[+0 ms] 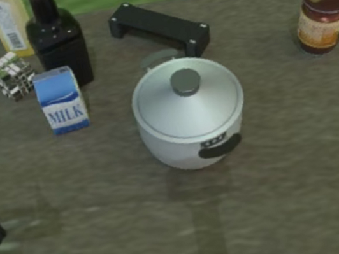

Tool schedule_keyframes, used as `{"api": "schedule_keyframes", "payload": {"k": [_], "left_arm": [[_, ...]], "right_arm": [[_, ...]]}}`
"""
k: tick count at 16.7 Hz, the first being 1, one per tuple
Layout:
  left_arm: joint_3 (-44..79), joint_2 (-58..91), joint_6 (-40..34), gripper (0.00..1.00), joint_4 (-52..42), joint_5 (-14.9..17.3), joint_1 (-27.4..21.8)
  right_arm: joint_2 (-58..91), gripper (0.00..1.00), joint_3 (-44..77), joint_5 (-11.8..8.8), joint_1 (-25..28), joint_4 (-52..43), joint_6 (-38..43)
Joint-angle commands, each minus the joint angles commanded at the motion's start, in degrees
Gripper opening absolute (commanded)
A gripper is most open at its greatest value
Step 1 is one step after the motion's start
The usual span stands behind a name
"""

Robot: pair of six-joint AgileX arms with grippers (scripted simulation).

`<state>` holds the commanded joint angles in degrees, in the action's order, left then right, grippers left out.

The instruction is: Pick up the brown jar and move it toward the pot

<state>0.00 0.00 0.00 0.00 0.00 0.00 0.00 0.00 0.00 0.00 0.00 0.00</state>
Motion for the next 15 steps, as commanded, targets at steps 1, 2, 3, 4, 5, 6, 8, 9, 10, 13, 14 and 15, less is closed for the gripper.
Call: {"api": "schedule_keyframes", "payload": {"k": [1,2,3,4,5,6,8,9,10,13,14,15], "left_arm": [[0.0,0.0,0.0,1.00,0.0,0.0,0.0],[0.0,0.0,0.0,1.00,0.0,0.0,0.0],[0.0,0.0,0.0,1.00,0.0,0.0,0.0],[0.0,0.0,0.0,1.00,0.0,0.0,0.0],[0.0,0.0,0.0,1.00,0.0,0.0,0.0],[0.0,0.0,0.0,1.00,0.0,0.0,0.0],[0.0,0.0,0.0,1.00,0.0,0.0,0.0],[0.0,0.0,0.0,1.00,0.0,0.0,0.0],[0.0,0.0,0.0,1.00,0.0,0.0,0.0],[0.0,0.0,0.0,1.00,0.0,0.0,0.0],[0.0,0.0,0.0,1.00,0.0,0.0,0.0],[0.0,0.0,0.0,1.00,0.0,0.0,0.0]], "right_arm": [[0.0,1.00,0.0,0.0,0.0,0.0,0.0],[0.0,1.00,0.0,0.0,0.0,0.0,0.0],[0.5,1.00,0.3,-0.1,0.0,-0.4,0.0],[1.4,1.00,1.0,-0.2,0.1,-1.1,-0.1],[2.9,1.00,2.0,-0.3,0.1,-2.2,-0.3],[5.0,1.00,3.7,-0.4,0.1,-3.8,-0.4],[10.4,1.00,8.2,-0.6,0.0,-7.6,-1.0],[13.6,1.00,11.0,-0.7,-0.1,-9.8,-1.3],[17.3,1.00,14.5,-0.8,-0.3,-12.2,-1.7],[29.6,1.00,27.1,-0.9,-0.9,-19.9,-3.2],[34.2,1.00,32.1,-1.0,-1.1,-22.5,-3.9],[38.9,1.00,37.4,-1.0,-1.3,-25.2,-4.6]]}}
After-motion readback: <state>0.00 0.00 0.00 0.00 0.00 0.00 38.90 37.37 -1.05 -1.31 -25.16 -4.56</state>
